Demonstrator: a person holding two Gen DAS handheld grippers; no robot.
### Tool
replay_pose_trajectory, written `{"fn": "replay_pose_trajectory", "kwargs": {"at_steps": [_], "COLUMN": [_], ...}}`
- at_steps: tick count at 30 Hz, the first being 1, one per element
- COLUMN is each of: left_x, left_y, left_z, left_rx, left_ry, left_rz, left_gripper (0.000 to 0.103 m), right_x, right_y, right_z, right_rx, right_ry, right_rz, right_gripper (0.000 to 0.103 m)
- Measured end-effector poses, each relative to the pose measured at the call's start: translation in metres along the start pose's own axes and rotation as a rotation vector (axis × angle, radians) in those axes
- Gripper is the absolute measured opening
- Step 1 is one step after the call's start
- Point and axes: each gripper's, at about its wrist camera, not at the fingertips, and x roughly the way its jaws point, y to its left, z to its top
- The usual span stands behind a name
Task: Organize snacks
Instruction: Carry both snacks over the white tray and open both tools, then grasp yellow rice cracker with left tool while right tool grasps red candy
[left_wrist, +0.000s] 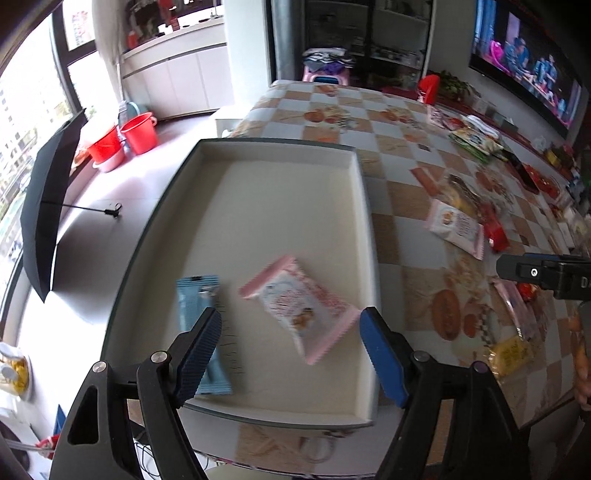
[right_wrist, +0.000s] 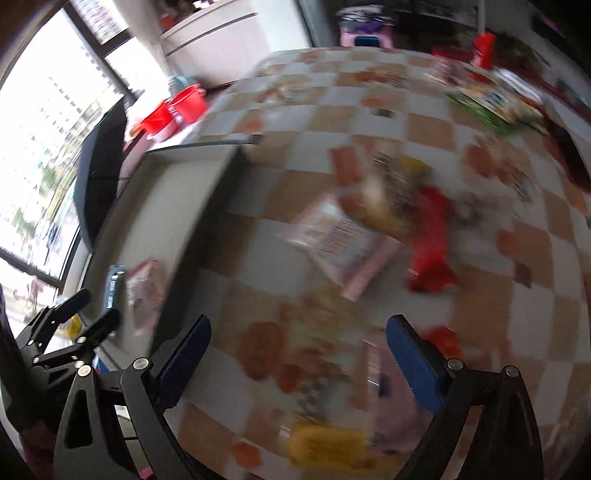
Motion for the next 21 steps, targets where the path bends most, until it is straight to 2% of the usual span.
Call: {"fn": "replay_pose_trajectory", "kwargs": {"at_steps": [6,7,17,21], "left_x": [-0.014,-0.016,-0.033,-0.031], "left_y": [-0.022,-0.024,-0.026,-0.026], "left_z": [-0.005,-0.005,-0.012,-0.016], "left_rx": [0.053,0.058,0.072,0.077], "left_ry": [-0.020,-0.024,-0.045,-0.037], "left_rz": [-0.021,-0.022,-0.009,-0.002], "left_gripper": [0.081,0.081,0.081,0.081], "right_x": [-0.012,-0.013,-0.018,-0.021], "right_y": [-0.042,-0.047,-0.062,-0.081], "right_z": [-0.015,-0.016,-0.027,-0.036], "right_rx": [0.104,0.117,0.148,0.189], "right_ry": [0.002,0.005,0.027,0.031], "right_rz": [-0.028,-0.029,-0.072,-0.107], "right_gripper": [0.097,0.103,0.103,0.103]}}
